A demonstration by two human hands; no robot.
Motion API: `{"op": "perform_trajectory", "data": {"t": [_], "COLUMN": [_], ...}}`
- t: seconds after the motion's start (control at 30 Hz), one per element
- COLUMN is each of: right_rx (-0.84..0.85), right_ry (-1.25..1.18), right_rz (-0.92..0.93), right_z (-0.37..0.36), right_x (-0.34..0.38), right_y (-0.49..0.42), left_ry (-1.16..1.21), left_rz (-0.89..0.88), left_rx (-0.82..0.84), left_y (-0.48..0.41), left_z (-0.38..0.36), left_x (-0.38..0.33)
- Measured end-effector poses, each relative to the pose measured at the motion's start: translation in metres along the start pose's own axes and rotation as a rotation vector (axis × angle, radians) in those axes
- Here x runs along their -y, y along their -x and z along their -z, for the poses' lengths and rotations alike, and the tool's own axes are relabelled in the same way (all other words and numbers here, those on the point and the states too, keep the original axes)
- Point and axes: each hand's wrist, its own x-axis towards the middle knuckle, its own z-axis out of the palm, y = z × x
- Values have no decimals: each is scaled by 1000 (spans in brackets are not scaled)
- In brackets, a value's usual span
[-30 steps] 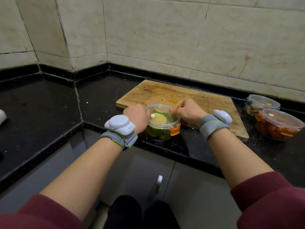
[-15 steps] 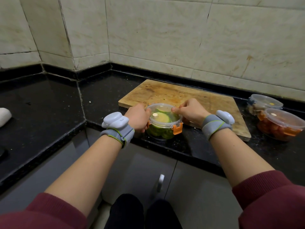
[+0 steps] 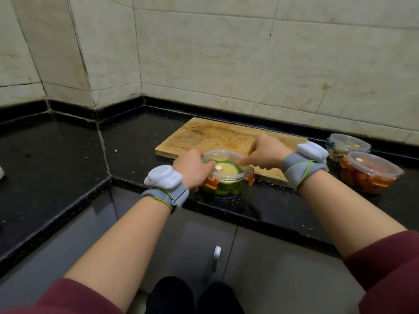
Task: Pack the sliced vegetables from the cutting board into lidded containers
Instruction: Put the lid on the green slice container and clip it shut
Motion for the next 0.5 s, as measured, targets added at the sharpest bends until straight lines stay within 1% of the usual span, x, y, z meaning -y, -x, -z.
{"op": "perform_trajectory", "data": {"t": [0.07, 0.13, 0.2, 0.27, 0.37, 0.5], "right_rx": [27, 95, 155, 169, 141, 119], "right_ry": [95, 46, -22, -46, -66, -112], "right_rz": [-14, -39, -87, -98, -86, -77], "right_z": [-1, -2, -1, -1, -5, -9], "right_x": [0, 0, 3, 6, 6, 3], "right_y": [6, 9, 13, 15, 18, 19], "left_ry": [-114, -224, -269, -234, -97, 68], "left_rz": [1, -7, -15, -20, -19, -20], "left_rx": [-81, -171, -225, -238, -188, -179], "left_y": [-5, -9, -15, -23, -33, -34], "left_z": [1, -2, -7, -7, -4, -4], "left_x": [0, -1, -2, 0, 5, 12]}}
